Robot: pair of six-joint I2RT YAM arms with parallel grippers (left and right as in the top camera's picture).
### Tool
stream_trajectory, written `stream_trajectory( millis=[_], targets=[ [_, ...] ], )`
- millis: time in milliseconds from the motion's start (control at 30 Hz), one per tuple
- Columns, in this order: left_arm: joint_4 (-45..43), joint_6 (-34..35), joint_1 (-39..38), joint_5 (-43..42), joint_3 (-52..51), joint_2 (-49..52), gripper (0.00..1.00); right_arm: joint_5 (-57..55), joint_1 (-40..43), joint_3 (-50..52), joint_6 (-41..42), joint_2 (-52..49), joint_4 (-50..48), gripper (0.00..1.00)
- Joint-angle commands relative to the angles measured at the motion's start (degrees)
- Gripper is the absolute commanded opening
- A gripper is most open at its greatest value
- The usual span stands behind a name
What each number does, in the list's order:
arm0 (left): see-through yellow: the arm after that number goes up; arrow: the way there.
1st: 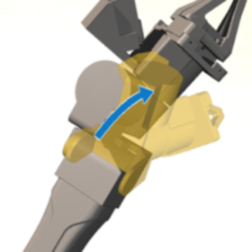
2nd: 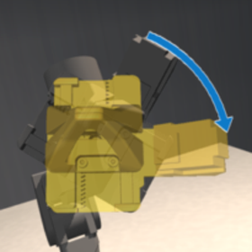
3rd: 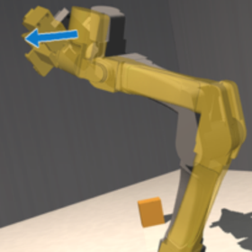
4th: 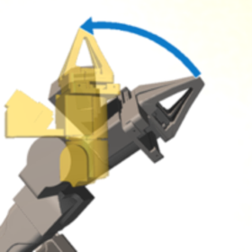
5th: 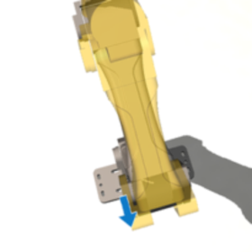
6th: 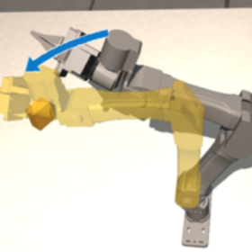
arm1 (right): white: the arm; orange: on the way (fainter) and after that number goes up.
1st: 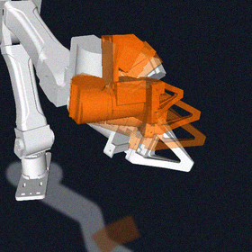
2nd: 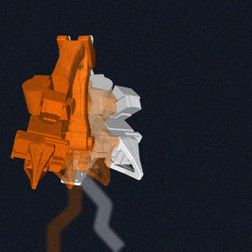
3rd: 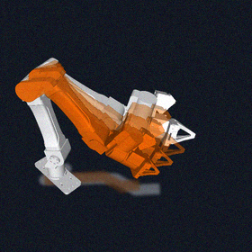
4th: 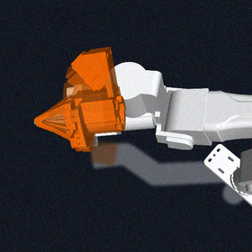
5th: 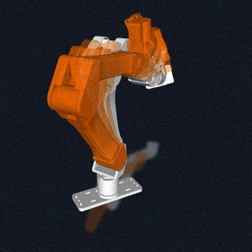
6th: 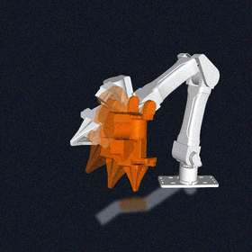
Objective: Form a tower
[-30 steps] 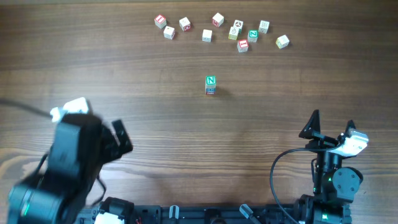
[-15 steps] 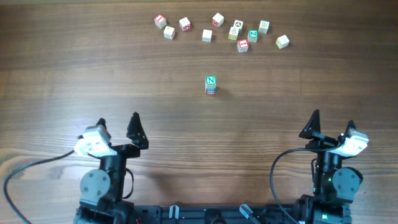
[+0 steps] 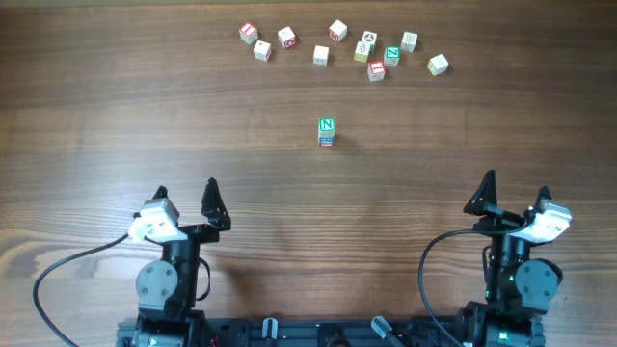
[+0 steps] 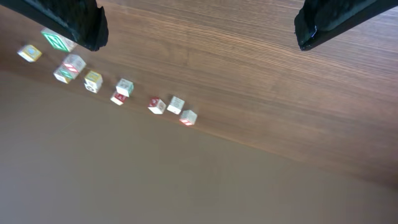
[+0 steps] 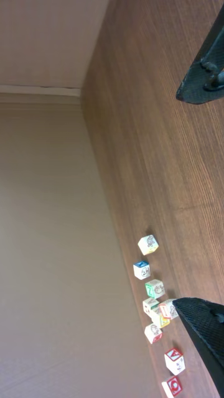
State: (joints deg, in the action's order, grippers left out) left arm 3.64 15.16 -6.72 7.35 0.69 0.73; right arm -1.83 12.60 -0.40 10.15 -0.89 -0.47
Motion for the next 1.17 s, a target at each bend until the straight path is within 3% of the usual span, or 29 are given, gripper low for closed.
stream_trajectory(
  millis=[0, 1133],
  targets=[
    [0.20, -2.69, 0.35, -2.12, -0.37, -0.57, 1.00, -0.72, 0.39, 0.11, -0.81, 0.68, -0.20, 1.00],
    [0.02, -2.78, 3.04, -1.97, -0.37, -0.57, 1.00, -0.72, 0.39, 0.11, -0.79, 0.61, -0.20, 1.00]
  ],
)
